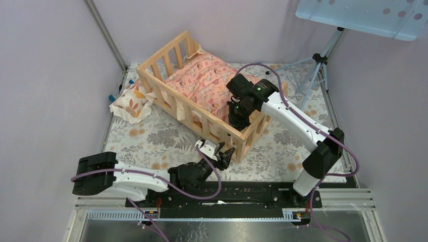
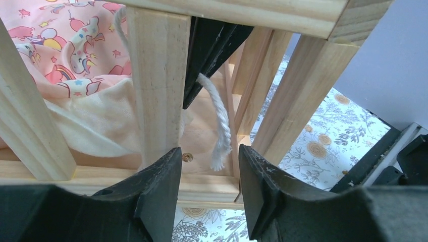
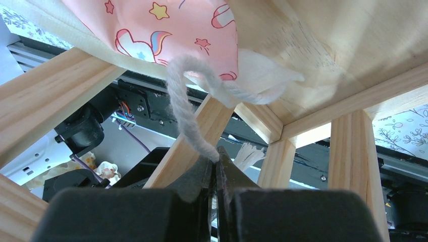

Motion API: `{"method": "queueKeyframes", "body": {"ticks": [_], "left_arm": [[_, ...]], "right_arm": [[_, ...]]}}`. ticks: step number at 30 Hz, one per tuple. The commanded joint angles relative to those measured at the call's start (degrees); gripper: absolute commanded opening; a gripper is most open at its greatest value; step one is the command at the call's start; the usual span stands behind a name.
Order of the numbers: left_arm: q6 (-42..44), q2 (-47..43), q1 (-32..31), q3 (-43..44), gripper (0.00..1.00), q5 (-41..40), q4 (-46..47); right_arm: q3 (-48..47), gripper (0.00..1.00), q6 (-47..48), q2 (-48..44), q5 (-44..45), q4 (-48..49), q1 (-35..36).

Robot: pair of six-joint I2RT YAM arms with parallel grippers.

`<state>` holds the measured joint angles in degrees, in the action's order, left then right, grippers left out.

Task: Set up the pet bed
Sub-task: Cross the ropes on the bed frame.

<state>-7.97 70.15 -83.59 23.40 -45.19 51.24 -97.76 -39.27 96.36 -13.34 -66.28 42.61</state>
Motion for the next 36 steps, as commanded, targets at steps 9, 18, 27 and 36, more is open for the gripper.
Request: {"method": "queueKeyframes", "body": {"ticks": [9, 18, 27, 36], "left_arm": [[-4.98, -1.24, 0.86, 4.78, 0.39, 8.10, -1.27], [-3.03, 1.35, 0.89, 4.67, 0.45, 4.39, 1.28], [-0.58, 5.52, 1.23, 6.61, 0.43, 2.93, 4.19], [-0.24, 6.03, 1.68, 6.43, 0.11, 2.21, 5.45]], "right_arm": [[0.91, 0.00, 0.09, -1.47, -1.93, -0.07, 1.20], [1.12, 0.00, 0.01, -1.52, -2.11, 0.09, 1.21], [1.24, 0.00, -0.07, -1.60, -2.13, 0.18, 1.25], [1.83, 0.00, 0.06, -1.79, -1.98, 0.85, 1.25]]}}
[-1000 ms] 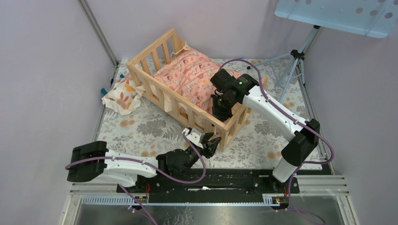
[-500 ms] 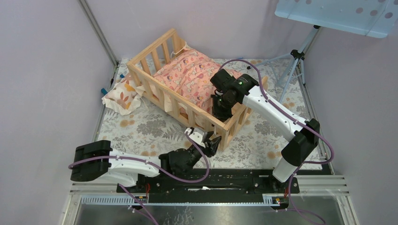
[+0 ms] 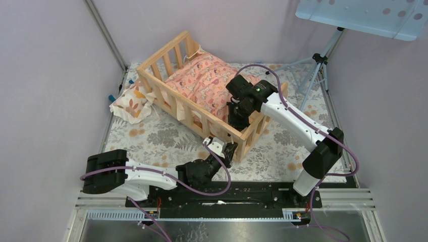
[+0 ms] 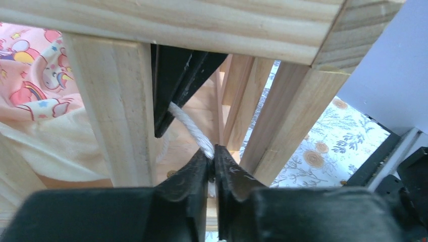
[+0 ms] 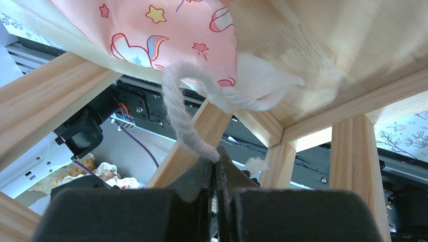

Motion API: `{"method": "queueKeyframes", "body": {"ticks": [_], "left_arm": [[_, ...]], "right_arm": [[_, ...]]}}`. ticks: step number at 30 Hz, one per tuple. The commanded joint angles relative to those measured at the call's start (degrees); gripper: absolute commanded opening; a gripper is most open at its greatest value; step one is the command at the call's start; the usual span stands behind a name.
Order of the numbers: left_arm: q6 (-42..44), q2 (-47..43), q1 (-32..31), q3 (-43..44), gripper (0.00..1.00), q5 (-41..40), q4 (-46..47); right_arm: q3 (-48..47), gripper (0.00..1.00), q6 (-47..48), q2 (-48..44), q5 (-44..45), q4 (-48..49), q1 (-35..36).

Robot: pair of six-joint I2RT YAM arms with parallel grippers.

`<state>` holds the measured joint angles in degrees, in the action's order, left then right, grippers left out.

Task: Set up the pet bed
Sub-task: Cross the ropes on the bed frame.

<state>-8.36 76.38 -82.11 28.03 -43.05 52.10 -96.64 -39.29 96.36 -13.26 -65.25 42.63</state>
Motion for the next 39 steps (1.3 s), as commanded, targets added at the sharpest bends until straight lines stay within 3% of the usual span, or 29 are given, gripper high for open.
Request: {"method": "queueKeyframes", "body": {"ticks": [1, 3, 11, 18, 25, 30, 34, 39], "left_arm": [[-0.16, -0.53, 0.19, 1.65, 0.06, 0.13, 4.22], [-0.93, -1.56, 0.19, 1.38, 0.00, 0.53, 2.22], [-6.44, -8.18, 0.19, 0.45, 0.00, 4.06, -10.83], [-11.47, -13.11, 0.10, 1.93, 0.00, 9.08, -26.81], [-18.18, -13.73, 0.03, 5.67, 0.00, 17.60, -45.15], [-23.33, -18.12, -0.32, 4.43, 0.00, 19.35, -50.05], [-26.17, -20.59, -0.51, 4.05, 0.00, 19.77, -54.25], [-30.05, -22.79, -0.51, 2.32, 0.00, 22.19, -57.79]], "right_arm": [[0.74, 0.00, 0.20, -1.86, -1.92, -0.09, 1.17], [0.92, 0.06, 0.50, -1.92, -1.50, 0.28, 1.22], [-5.95, 0.36, 3.21, -1.60, 6.94, -2.77, 1.13], [-13.27, 0.51, 6.13, -1.49, 15.90, -7.18, 1.09], [-18.05, 0.61, 5.96, -3.10, 31.28, -9.83, 1.14], [-15.99, 0.72, 3.00, -8.29, 40.91, -8.44, 1.07], [-7.73, 0.84, -1.47, -14.99, 44.35, -5.65, 0.55], [0.35, 0.87, -6.04, -21.13, 49.66, -5.17, -0.71]]}}
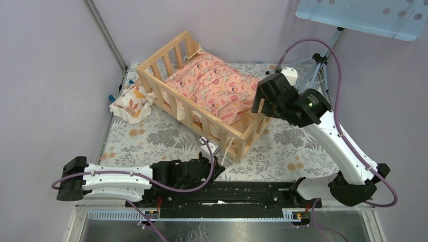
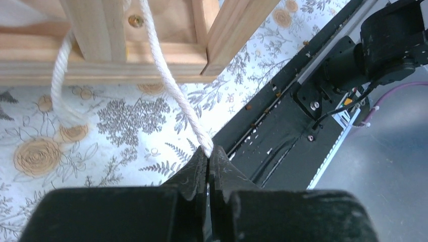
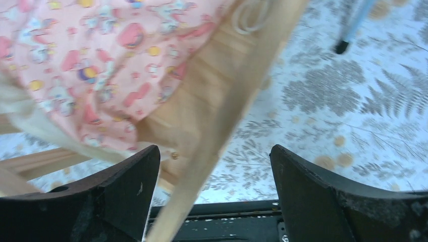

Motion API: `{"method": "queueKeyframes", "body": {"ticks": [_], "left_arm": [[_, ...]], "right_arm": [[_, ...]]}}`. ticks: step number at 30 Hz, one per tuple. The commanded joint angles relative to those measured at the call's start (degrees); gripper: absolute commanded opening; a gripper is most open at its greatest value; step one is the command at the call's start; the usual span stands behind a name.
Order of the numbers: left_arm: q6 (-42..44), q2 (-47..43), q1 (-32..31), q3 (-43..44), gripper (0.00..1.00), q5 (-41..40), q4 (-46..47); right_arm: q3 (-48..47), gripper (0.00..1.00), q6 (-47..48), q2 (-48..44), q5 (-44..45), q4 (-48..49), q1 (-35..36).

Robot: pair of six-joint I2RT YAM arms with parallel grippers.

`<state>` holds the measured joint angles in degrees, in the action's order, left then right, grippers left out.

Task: Set up the pet bed
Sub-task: Cross the ropes on the bed frame, then adjust the bed frame at the center of the board.

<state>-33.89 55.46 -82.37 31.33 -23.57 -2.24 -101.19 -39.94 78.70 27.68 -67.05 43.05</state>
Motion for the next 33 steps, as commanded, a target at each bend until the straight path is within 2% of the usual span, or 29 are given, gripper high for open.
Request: {"method": "queueKeyframes", "body": {"ticks": [1, 6, 11, 14, 25, 29, 33], "left_arm": [[-5.17, -2.06, -0.25, -1.23, 0.00, 2.99, -4.17], [-7.26, -2.11, -0.25, -1.57, 0.00, 3.33, -6.78], [-8.33, -1.99, -0.25, -1.89, 0.00, 0.13, -7.12], [-8.55, -1.77, -0.21, -1.89, 0.00, -1.96, -6.82], [-5.61, 7.54, -0.02, 1.27, 0.00, -4.36, -2.61], [-5.44, 10.28, 0.95, 1.81, 0.00, -4.82, -0.46], [-6.54, 12.83, 3.05, 1.74, 0.00, -5.21, 2.94]], "right_arm": [[6.01, 0.88, -5.94, -4.51, 9.61, -3.13, -1.31], [9.33, 0.89, -6.41, -6.59, 9.00, -1.32, -3.64], [13.06, 0.89, -3.53, -5.07, -1.15, 6.27, -8.64], [13.30, 0.86, -2.01, -2.80, -4.55, 8.84, -11.41], [7.35, 0.34, 5.64, 5.96, -6.30, 12.14, -15.14], [6.22, 0.23, 8.31, 7.91, -7.06, 14.54, -16.77], [3.58, 0.17, 11.84, 10.92, -7.92, 16.31, -18.87]]}}
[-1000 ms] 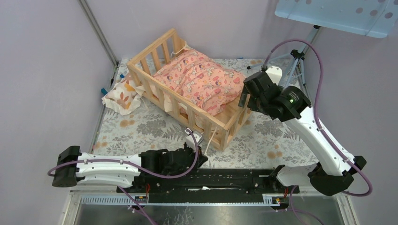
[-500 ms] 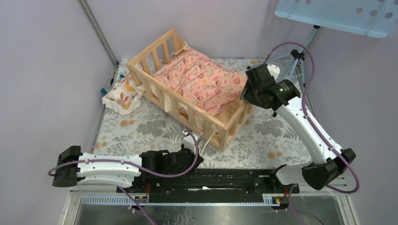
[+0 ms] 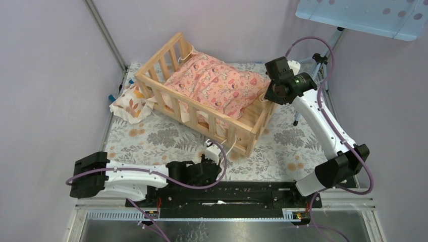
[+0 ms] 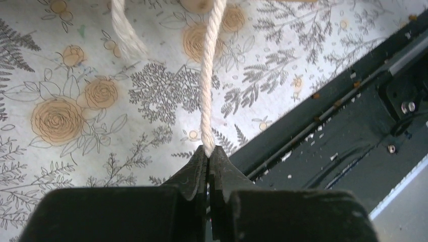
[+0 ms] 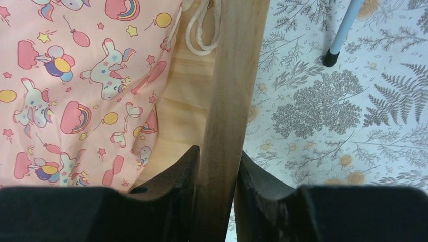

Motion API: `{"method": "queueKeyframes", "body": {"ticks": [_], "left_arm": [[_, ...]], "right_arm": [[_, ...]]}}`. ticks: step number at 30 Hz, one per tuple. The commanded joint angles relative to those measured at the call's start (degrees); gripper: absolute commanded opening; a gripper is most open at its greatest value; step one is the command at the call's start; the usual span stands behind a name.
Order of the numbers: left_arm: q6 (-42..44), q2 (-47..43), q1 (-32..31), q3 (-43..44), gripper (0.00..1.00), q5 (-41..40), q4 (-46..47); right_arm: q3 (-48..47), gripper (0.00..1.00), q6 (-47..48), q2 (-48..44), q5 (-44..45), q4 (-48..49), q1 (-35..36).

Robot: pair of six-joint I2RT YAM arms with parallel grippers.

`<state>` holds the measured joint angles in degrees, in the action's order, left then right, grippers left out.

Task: Set up the pet bed
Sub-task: Adjust the bed frame at the center of the board.

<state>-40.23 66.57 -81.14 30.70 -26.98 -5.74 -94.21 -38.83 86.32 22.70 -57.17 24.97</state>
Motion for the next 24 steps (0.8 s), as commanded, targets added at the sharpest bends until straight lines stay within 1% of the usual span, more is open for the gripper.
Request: {"method": "queueKeyframes", "body": {"ticks": [1, 5, 9, 11, 13, 14, 15, 18, 21, 22, 24], "left_arm": [[-0.20, 2.69, 2.06, 2.66, 0.00, -2.09, 7.40], [0.81, 7.28, 3.15, 5.35, 0.00, -2.13, 10.20], [3.29, 13.06, 4.51, 9.70, 0.00, -0.18, 12.75], [4.68, 15.75, 4.84, 12.01, 0.00, 0.87, 13.23], [5.21, 17.91, 4.85, 13.53, 0.00, 1.62, 13.93], [5.36, 18.77, 4.90, 13.97, 0.00, 2.17, 14.53], [5.42, 19.40, 4.92, 14.22, 0.00, 2.77, 15.17], [5.36, 20.41, 4.94, 14.30, 0.00, 4.08, 16.88], [5.76, 20.32, 4.92, 14.02, 0.00, 5.01, 17.78], [6.10, 20.02, 4.94, 13.77, 0.00, 5.36, 18.11], [6.72, 19.06, 4.94, 13.02, 0.00, 5.67, 18.86]], "right_arm": [[-4.28, 0.17, 11.71, 4.19, -2.95, 6.70, -1.26], [-7.97, 0.16, 15.27, 7.42, -1.69, 7.79, -3.52], [-12.49, 0.15, 18.58, 10.90, -2.18, 8.68, -6.31], [-17.94, 0.15, 19.92, 13.39, -2.69, 8.00, -7.25], [-24.81, 0.15, 19.66, 17.05, -3.23, 4.79, -8.13], [-27.79, 0.17, 19.65, 18.97, -3.25, 2.75, -8.18], [-30.82, 0.23, 19.60, 21.01, -3.96, 0.74, -8.18], [-37.17, 0.46, 18.07, 23.82, -3.87, -4.27, -8.18], [-35.49, 0.69, 16.89, 21.46, -3.82, -3.57, -8.18], [-34.18, 0.73, 16.48, 20.12, -3.73, -2.92, -8.18], [-31.30, 0.78, 15.83, 17.14, -3.79, -1.67, -8.18]]}}
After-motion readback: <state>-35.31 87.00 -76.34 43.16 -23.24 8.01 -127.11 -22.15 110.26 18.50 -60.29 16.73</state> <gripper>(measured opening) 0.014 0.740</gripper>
